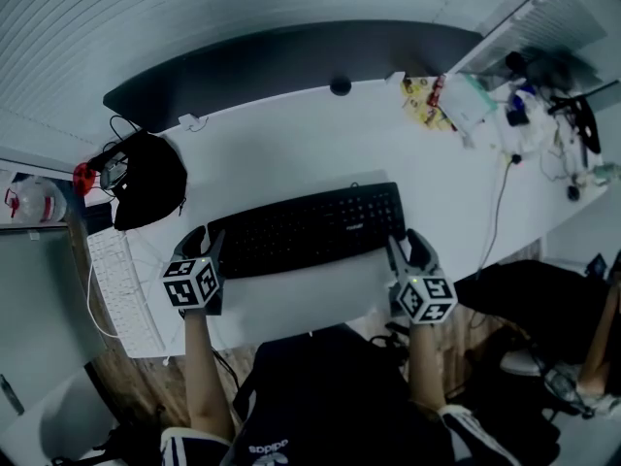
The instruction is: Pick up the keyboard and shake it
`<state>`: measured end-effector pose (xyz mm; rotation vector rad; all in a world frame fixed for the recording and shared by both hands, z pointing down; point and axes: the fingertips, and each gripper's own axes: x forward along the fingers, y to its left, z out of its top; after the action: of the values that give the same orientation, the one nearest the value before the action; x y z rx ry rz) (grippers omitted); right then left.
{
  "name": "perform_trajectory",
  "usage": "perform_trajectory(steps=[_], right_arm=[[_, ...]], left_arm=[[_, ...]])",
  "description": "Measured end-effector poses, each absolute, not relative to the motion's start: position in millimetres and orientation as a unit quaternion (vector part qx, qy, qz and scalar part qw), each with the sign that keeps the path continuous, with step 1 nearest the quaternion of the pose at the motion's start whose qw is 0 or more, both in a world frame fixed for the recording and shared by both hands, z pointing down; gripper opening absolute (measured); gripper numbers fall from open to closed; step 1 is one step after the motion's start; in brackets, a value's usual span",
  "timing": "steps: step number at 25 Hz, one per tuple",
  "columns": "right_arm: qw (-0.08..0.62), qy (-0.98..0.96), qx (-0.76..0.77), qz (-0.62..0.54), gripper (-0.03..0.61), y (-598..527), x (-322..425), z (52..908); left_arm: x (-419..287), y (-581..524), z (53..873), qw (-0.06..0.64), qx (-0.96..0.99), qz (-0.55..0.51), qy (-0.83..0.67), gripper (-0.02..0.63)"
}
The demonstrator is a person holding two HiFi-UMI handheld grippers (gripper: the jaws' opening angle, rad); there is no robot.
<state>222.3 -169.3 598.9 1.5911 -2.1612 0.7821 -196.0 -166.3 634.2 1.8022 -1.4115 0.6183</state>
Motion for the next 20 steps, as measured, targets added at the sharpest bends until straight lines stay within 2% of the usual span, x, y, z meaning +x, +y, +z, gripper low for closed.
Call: perform_trajectory(steps=[16, 20], right_arm=[[0.199, -0.739, 0.545, 0.342, 0.233, -191.7, 229.2, 634.7], [0.198, -0.732, 0.544, 0.359, 0.241, -191.6, 233.7, 639.1]], left_arm=[[-194.8, -166.1, 651.0, 0.432, 0.686, 0.236, -0.536, 0.201], [-194.4, -161.9, 654.4, 0.465, 0.678, 0.209, -0.530, 0.202]])
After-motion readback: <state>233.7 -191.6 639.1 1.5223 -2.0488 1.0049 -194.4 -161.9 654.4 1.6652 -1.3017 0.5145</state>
